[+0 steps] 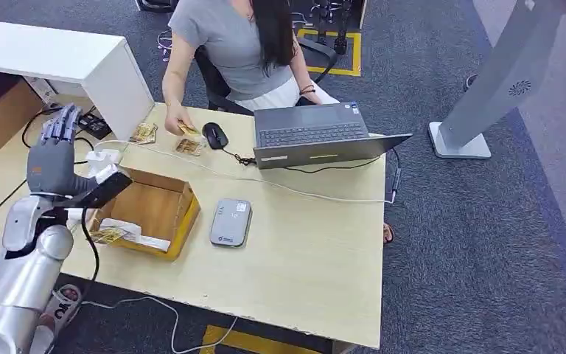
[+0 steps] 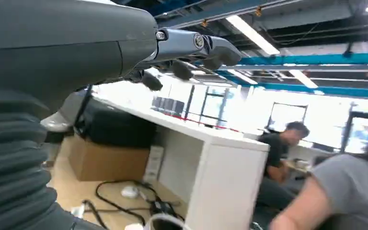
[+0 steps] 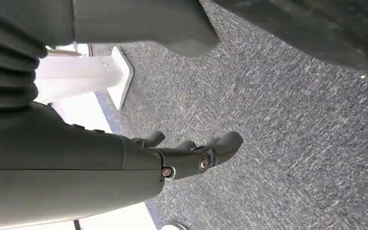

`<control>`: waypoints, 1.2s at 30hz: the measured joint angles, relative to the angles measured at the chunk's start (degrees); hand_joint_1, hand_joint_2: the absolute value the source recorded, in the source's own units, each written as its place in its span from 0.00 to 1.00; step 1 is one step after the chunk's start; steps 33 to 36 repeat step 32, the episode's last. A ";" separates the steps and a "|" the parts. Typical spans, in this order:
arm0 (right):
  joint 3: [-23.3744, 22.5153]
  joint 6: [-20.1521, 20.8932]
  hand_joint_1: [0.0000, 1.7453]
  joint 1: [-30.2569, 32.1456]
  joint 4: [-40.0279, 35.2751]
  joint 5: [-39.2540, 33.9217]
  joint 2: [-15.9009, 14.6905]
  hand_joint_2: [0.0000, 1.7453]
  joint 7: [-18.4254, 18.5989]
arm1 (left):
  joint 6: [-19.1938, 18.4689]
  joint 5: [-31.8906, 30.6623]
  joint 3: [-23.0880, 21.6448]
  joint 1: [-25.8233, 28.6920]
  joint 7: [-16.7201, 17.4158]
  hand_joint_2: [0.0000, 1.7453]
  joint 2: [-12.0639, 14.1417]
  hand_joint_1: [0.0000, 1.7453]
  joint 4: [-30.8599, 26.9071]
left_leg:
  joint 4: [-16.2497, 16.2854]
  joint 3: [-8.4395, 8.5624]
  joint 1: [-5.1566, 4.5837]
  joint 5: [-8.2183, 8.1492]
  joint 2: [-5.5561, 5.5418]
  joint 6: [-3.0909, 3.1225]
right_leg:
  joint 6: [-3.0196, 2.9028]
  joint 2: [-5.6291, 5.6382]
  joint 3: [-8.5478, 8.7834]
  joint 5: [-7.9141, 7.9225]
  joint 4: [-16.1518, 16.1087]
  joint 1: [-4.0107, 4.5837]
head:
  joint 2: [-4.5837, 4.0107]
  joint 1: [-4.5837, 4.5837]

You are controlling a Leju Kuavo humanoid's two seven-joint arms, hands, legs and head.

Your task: Pass the card to the sensor for recognition and then transmit it.

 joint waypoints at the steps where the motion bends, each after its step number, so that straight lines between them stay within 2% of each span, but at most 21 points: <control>1: -0.17 -0.02 0.00 0.04 0.00 0.02 0.00 0.00 0.00 | -0.04 0.18 0.90 1.57 -0.02 1.00 -0.49 0.00 -1.71 | 0.00 -0.01 0.00 -0.01 -0.01 0.00 | 0.01 -0.01 0.00 -0.01 -0.01 0.00 | -0.02 -0.02; 4: -0.57 -0.07 0.00 0.05 0.00 0.11 0.00 0.00 0.00 | -0.15 0.92 3.24 4.24 -0.74 1.00 -1.54 0.00 -4.52 | -0.01 -0.03 0.00 -0.01 -0.07 0.01 | 0.02 -0.07 0.04 -0.01 0.01 0.01 | 0.00 -0.04; 5: -0.74 -0.07 0.00 0.03 0.00 0.11 0.00 0.00 0.00 | 0.11 2.70 3.95 5.07 -2.01 1.00 -1.96 0.00 -5.35 | -0.01 -0.03 0.00 -0.01 -0.08 0.01 | 0.02 -0.08 0.05 -0.01 0.02 0.01 | -0.02 0.00; 8: -1.35 -0.54 0.00 0.08 0.00 -0.11 0.02 0.00 0.31 | 3.86 14.84 6.60 12.33 -11.11 1.00 -5.13 0.00 -12.53 | -0.04 0.07 -0.01 -0.13 0.18 -0.02 | 0.01 0.15 0.09 -0.02 0.04 -0.01 | -0.02 -0.02; 10: -1.86 -1.00 0.00 0.42 0.00 -0.77 0.15 0.00 0.35 | 4.06 24.10 9.80 19.01 -18.68 1.00 -9.00 0.00 -18.78 | -0.04 0.09 -0.01 -0.21 0.33 0.05 | 0.01 0.33 0.07 -0.04 0.00 -0.01 | -0.02 -0.02; 12: -2.58 -1.51 0.00 0.82 0.00 -1.31 0.31 0.00 0.35 | 0.42 32.26 13.54 24.64 -26.03 1.00 -13.44 0.00 -24.49 | -0.04 0.05 -0.03 -0.27 0.31 0.14 | 0.13 0.31 0.08 -0.15 -0.05 -0.02 | 0.00 -0.02; 13: -3.03 -1.95 0.00 0.96 0.02 -1.73 0.35 0.00 0.35 | -4.36 37.95 16.80 27.10 -29.64 1.00 -16.50 0.00 -27.97 | -0.03 0.03 -0.03 -0.32 0.27 0.21 | 0.17 0.26 0.09 -0.23 -0.09 -0.02 | 0.00 -0.02; 14: -3.50 -2.36 0.00 1.08 0.00 -2.19 0.50 0.00 0.33 | -10.19 43.82 20.32 28.98 -31.39 1.00 -19.96 0.00 -30.82 | -0.03 0.02 -0.03 -0.35 0.24 0.26 | 0.17 0.20 0.10 -0.24 -0.12 -0.02 | 0.00 0.00; 16: -4.48 -3.15 0.00 1.14 0.02 -2.78 0.74 0.00 0.53 | -21.09 56.16 28.74 30.25 -31.65 1.00 -26.95 0.00 -33.85 | -0.03 0.01 -0.04 -0.36 0.16 0.27 | 0.23 0.10 0.15 -0.28 -0.16 -0.02 | 0.00 0.02; 17: -4.92 -3.48 0.00 1.13 0.00 -3.08 0.92 0.00 0.79 | -23.66 62.49 32.78 30.67 -31.05 1.00 -29.44 0.00 -33.89 | -0.03 0.06 -0.05 -0.49 0.17 0.21 | 0.22 0.10 0.16 -0.30 -0.16 -0.04 | 0.00 0.00; 18: -5.40 -3.87 0.00 1.14 0.00 -3.13 1.16 0.00 0.87 | -24.77 67.29 36.01 31.25 -30.99 1.00 -31.23 0.00 -33.54 | -0.03 0.10 -0.05 -0.51 0.19 0.20 | 0.19 0.13 0.18 -0.32 -0.16 -0.04 | 0.00 -0.07; 20: -6.14 -4.02 0.00 1.25 0.00 -3.13 1.44 0.00 1.07 | -26.54 71.07 41.40 31.58 -31.52 1.00 -34.79 0.00 -31.69 | -0.03 0.11 -0.04 -0.49 0.08 0.22 | 0.21 -0.01 0.20 -0.34 -0.16 -0.03 | 0.00 -0.07; 22: -6.60 -4.11 0.00 1.22 0.00 -2.97 1.66 0.00 1.36 | -25.70 76.23 45.10 31.10 -27.79 1.00 -37.32 0.00 -29.08 | -0.03 0.16 -0.05 -0.49 -0.11 0.22 | 0.27 -0.18 0.32 -0.43 -0.16 -0.03 | 0.00 -0.02; 25: -6.86 -3.85 0.00 1.02 0.00 -1.29 1.79 0.00 1.53 | -25.20 91.97 51.17 29.04 -18.53 1.00 -40.08 0.00 -17.66 | -0.06 0.33 -0.05 -0.50 -0.09 0.21 | 0.27 -0.14 0.51 -0.43 -0.15 -0.05 | 0.00 -0.04; 26: -6.86 -3.63 0.00 0.98 0.00 -0.50 1.77 0.00 1.53 | -25.22 94.25 52.79 28.38 -17.52 1.00 -40.78 0.00 -12.96 | -0.06 0.39 -0.06 -0.49 -0.09 0.21 | 0.27 -0.14 0.53 -0.43 -0.15 -0.06 | 0.00 -0.04; 28: -6.86 -2.90 0.00 0.90 0.00 0.70 1.75 0.00 1.68 | -25.94 93.62 55.48 26.89 -16.95 1.00 -42.17 0.00 -2.06 | -0.06 0.36 -0.05 -0.49 -0.16 0.22 | 0.27 -0.23 0.58 -0.44 -0.16 -0.06 | 0.00 -0.04; 31: -6.86 -2.62 0.00 0.60 0.00 1.33 1.75 0.00 1.73 | -27.80 91.36 58.53 25.41 -17.59 1.00 -43.09 0.00 9.26 | -0.02 0.39 -0.04 -0.52 -0.20 0.27 | 0.31 -0.25 0.67 -0.44 -0.26 -0.05 | -0.02 0.05; 32: -6.86 -2.62 0.00 0.52 0.00 1.49 1.73 0.00 1.77 | -27.52 90.62 59.58 24.79 -16.71 0.00 -43.35 0.00 11.49 | -0.01 0.39 -0.07 -0.53 -0.25 0.29 | 0.31 -0.30 0.68 -0.44 -0.26 -0.08 | 0.00 0.00; 36: -6.86 -2.62 0.00 0.52 0.00 1.49 1.73 0.00 1.77 | -27.52 90.62 59.58 24.79 -16.71 0.00 -43.35 0.00 11.49 | -0.01 0.39 -0.07 -0.53 -0.25 0.29 | 0.31 -0.30 0.68 -0.44 -0.26 -0.08 | 0.00 0.00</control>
